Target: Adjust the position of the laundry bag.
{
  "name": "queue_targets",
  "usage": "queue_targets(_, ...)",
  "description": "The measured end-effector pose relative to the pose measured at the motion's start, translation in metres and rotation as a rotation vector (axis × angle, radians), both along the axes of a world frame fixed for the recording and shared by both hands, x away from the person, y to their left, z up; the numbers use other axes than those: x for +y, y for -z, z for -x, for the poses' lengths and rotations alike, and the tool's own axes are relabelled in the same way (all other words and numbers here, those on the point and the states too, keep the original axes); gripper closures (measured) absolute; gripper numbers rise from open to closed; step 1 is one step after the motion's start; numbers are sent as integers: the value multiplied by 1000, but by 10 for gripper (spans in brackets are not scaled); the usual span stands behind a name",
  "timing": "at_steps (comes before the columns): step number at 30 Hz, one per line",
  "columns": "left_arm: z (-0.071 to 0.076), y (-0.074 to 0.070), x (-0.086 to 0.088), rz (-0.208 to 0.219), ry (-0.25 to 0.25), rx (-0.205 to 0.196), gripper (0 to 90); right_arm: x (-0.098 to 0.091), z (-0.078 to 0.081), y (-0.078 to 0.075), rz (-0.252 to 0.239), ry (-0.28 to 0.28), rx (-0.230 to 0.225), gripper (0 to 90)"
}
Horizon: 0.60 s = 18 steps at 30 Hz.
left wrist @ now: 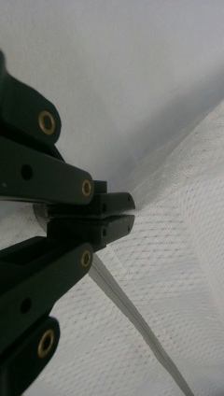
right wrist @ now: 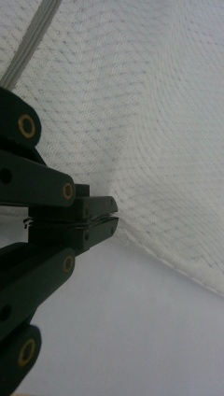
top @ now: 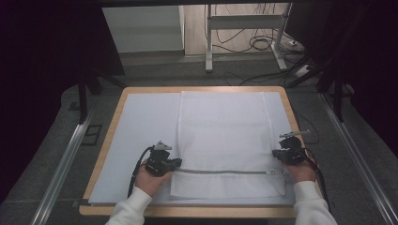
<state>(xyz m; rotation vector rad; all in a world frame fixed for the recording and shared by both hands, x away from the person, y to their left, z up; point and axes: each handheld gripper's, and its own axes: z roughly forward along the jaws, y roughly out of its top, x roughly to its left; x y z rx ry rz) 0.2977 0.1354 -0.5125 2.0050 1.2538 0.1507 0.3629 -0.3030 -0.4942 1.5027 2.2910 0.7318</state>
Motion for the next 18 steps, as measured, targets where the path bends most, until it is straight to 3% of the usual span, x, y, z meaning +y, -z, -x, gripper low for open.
queue_targets(18, 3, -1, 19, 3, -26, -7, 894, 14, -1, 1, -35, -26, 2, 877)
